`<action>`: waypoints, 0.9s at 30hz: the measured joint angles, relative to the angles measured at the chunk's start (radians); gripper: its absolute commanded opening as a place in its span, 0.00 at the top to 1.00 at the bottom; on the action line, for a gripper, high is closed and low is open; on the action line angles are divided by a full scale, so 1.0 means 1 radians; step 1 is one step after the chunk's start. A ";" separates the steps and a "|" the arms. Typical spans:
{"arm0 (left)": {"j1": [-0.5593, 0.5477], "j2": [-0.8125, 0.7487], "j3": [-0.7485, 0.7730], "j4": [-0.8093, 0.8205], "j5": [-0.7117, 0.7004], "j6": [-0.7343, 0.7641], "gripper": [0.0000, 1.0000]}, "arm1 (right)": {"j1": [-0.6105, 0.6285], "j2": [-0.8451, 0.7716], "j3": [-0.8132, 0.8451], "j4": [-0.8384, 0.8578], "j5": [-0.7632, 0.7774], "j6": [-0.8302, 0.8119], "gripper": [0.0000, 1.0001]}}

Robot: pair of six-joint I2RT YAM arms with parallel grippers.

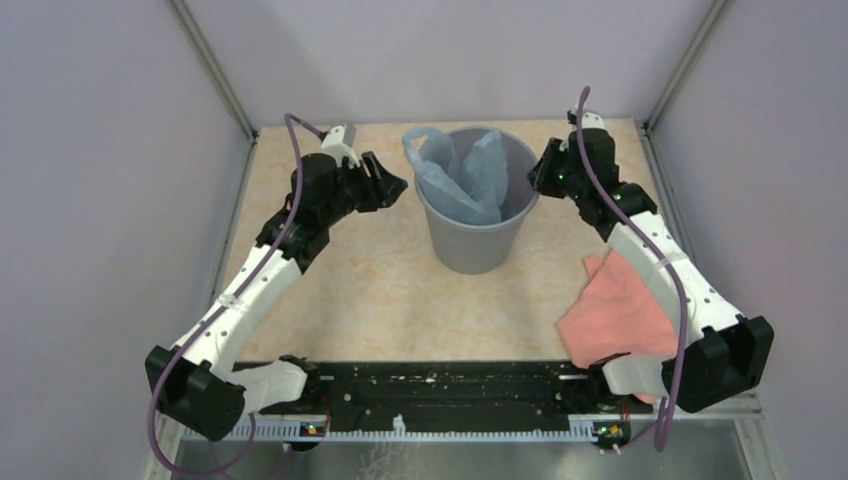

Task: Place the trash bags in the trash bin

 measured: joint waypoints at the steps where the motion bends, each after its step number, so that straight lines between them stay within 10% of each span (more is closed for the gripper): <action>1: 0.003 0.002 0.000 0.001 0.005 0.000 0.45 | 0.013 -0.008 -0.007 0.002 0.006 0.012 0.79; 9: 0.046 0.006 0.000 -0.003 0.045 0.011 0.45 | 0.133 -0.127 -0.106 0.005 0.072 0.116 0.76; 18: 0.076 -0.022 0.058 -0.105 0.047 0.062 0.39 | 0.168 -0.203 -0.127 -0.026 0.137 0.101 0.39; 27: 0.078 -0.119 0.286 -0.274 0.038 0.188 0.20 | 0.168 -0.227 0.024 -0.113 0.052 -0.094 0.27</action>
